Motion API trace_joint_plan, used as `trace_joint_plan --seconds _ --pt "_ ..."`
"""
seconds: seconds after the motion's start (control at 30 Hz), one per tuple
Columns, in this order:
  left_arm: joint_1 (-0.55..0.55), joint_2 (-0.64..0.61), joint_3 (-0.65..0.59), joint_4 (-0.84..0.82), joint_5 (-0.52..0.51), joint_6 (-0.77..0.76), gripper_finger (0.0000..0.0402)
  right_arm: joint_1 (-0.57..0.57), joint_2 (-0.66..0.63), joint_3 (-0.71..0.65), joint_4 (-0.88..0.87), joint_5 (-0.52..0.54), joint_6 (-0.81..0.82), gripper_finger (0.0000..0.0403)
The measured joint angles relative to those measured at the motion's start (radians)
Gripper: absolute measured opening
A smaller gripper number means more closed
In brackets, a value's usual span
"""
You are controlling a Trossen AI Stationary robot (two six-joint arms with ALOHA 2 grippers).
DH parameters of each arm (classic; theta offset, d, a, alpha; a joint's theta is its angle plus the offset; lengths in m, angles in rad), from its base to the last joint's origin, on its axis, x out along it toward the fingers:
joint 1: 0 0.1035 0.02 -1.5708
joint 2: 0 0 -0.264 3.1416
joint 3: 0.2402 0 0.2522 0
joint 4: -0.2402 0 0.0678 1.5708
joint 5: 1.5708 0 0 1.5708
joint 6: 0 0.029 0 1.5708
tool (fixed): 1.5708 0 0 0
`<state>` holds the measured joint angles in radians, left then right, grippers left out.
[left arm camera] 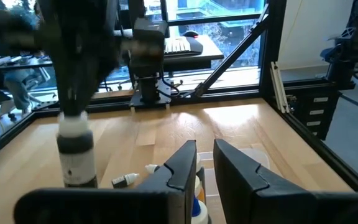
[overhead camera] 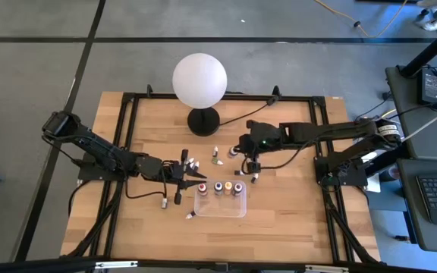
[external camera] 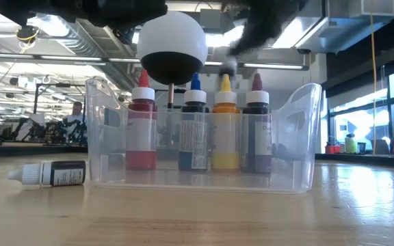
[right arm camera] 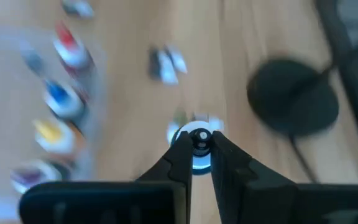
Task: Pick & Place food coloring
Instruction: Put the large black food coloring bottle into the transparent bin
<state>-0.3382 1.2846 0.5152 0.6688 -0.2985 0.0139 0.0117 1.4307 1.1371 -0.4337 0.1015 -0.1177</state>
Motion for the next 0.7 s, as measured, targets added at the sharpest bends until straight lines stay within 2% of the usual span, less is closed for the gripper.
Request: trace_joint_plan --seconds 0.23,0.37,0.53,0.7 --pt "0.0 -0.002 0.001 -0.005 -0.022 0.044 0.0056 0.124 0.0 0.124 0.021 -0.023 0.001 0.0042" --pt "-0.019 -0.059 0.002 -0.023 -0.08 0.03 0.0055 0.185 0.006 0.126 0.07 -0.079 0.009 0.0042" --pt "-0.065 -0.118 0.002 -0.125 -0.161 -0.012 0.0052 0.215 0.06 0.127 0.133 -0.084 0.035 0.0042" --pt "-0.089 -0.139 0.002 -0.138 -0.279 0.014 0.0056 0.207 0.161 0.226 0.061 -0.168 0.037 0.0042"
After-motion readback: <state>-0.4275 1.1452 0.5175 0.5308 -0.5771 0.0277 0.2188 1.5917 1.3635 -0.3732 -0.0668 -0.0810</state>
